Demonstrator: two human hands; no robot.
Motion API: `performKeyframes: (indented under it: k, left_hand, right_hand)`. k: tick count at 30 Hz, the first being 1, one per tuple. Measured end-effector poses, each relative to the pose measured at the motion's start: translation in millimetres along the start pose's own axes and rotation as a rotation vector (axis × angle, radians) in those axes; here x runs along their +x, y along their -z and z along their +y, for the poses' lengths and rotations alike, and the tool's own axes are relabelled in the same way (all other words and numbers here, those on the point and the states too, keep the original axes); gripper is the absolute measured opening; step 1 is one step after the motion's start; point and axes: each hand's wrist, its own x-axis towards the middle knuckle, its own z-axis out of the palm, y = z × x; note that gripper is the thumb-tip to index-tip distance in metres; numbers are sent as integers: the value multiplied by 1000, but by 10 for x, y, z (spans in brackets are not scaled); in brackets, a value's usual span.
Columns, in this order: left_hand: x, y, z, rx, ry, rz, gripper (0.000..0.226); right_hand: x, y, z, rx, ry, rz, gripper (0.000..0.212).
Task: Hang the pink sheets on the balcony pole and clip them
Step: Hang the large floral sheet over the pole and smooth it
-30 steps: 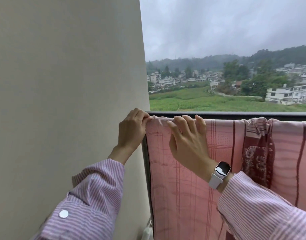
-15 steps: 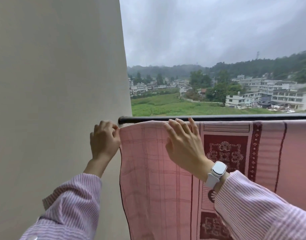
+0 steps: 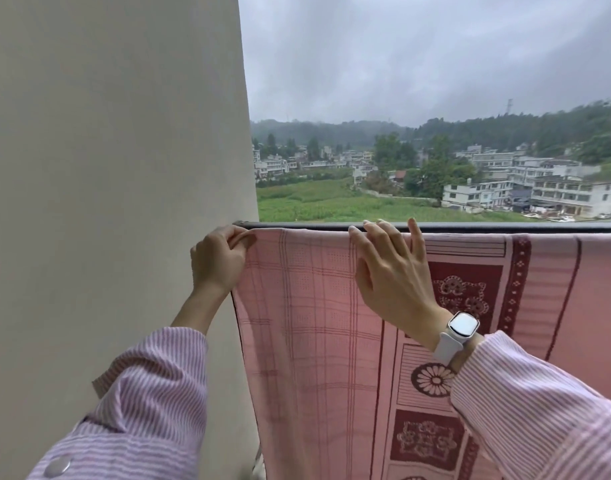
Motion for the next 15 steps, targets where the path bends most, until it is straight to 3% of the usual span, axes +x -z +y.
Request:
performKeyframes:
  k: [3, 6, 8, 11, 13, 15]
  left_hand:
    - [-217, -103, 13, 237, -102, 207, 25]
    - [-583, -306, 55, 346, -343, 177, 45]
    - [-851, -530, 19, 387, -520, 51, 52]
    - [-1379, -910, -197, 461, -643, -191, 57]
    - [-1834, -1145, -409, 515, -601, -393, 60]
    - [-2246, -1295, -490, 540, -512, -625, 65]
  right_hand:
    - [-206, -17, 103, -80, 25, 1, 54]
    - [-585, -85, 145, -167, 33, -96, 58]
    - [-977, -206, 177, -196, 15, -256, 58]
    - [-1805, -403, 226, -151, -24, -630, 57]
    - [-2331, -420, 260, -99, -50, -902, 58]
    - [-2676, -344, 305, -45, -100, -1069, 61]
